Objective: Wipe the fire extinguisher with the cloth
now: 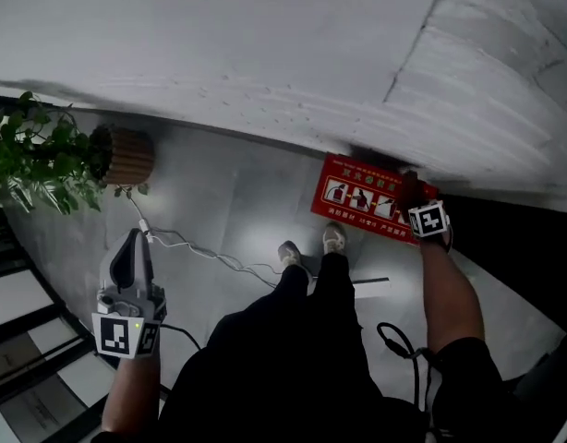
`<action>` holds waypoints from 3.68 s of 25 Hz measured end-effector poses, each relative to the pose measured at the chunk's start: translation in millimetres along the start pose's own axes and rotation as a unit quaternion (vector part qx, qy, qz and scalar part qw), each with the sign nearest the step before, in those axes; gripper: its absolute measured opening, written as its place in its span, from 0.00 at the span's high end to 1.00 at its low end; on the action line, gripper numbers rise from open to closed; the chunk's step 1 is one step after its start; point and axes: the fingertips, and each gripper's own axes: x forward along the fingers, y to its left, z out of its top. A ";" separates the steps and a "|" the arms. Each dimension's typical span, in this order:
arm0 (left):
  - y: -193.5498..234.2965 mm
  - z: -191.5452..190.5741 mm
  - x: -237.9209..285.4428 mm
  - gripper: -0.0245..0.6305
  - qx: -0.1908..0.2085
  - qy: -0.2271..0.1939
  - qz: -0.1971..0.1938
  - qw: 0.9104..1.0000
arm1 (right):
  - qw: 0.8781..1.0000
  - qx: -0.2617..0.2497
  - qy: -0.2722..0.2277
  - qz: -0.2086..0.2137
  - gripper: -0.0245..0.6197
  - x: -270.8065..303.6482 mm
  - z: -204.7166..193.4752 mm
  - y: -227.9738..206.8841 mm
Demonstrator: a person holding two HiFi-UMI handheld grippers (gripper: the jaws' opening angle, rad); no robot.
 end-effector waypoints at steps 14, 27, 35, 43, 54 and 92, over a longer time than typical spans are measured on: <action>53.2 1.0 -64.1 0.96 -0.007 -0.007 0.095 0.995 | 0.991 -0.068 -0.090 0.070 0.90 2.4 77.3 100.8; 70.7 -25.8 -145.9 0.96 -0.001 0.054 0.184 0.981 | 0.966 -0.193 -0.016 0.173 0.90 73.1 136.8 247.4; 43.2 -6.5 -73.2 0.96 0.013 0.017 0.092 0.996 | 0.983 -0.127 -0.023 0.126 0.90 38.3 66.3 156.9; -11.2 21.4 22.5 0.96 0.008 -0.023 -0.046 0.999 | 0.999 0.001 -0.019 0.049 0.90 -8.7 -33.3 40.5; -9.2 10.8 -13.1 0.96 0.031 -0.015 -0.024 0.999 | 0.997 -0.063 -0.025 0.035 0.90 -24.4 -21.5 57.9; -19.7 13.9 20.2 0.96 0.026 -0.041 -0.054 0.997 | 0.985 0.137 0.098 -0.029 0.90 -34.3 -154.2 -16.3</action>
